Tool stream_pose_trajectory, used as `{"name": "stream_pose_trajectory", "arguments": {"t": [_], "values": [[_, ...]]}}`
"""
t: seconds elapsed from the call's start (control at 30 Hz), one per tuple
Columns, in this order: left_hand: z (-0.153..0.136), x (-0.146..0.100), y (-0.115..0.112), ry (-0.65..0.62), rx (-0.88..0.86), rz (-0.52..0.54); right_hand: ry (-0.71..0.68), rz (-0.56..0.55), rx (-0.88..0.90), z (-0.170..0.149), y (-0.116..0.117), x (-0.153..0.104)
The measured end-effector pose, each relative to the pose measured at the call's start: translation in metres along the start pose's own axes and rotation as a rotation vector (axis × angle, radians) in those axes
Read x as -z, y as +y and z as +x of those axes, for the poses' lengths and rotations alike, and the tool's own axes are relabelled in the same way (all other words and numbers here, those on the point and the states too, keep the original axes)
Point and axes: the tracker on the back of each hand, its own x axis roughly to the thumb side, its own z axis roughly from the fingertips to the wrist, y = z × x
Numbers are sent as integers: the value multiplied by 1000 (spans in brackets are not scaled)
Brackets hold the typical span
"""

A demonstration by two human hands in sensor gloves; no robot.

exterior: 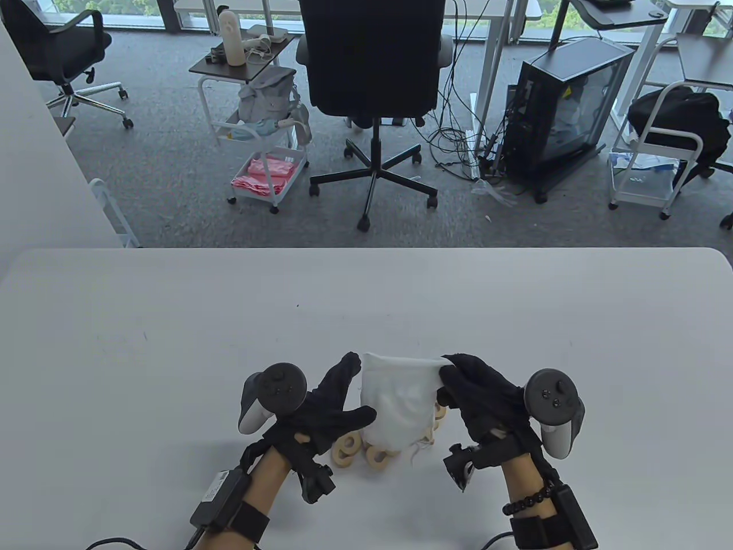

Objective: Empty bag and arrange number blocks in order

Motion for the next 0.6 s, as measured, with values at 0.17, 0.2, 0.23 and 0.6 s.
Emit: {"name": "stream_pose_trajectory", "arguments": {"t": [0.17,0.2,0.23,0.6], "values": [[0,-2,-3,-18,-22,-36,65,109,194,-25,2,8],[1,-3,-2,-7,8,-1,86,116,222,-30,2,9],[2,-3,-1,-6,17,12,89,123,235,-31,2,9],[-14,-32,66,238,93,400,159,-66,30,-39,-6,5]]}}
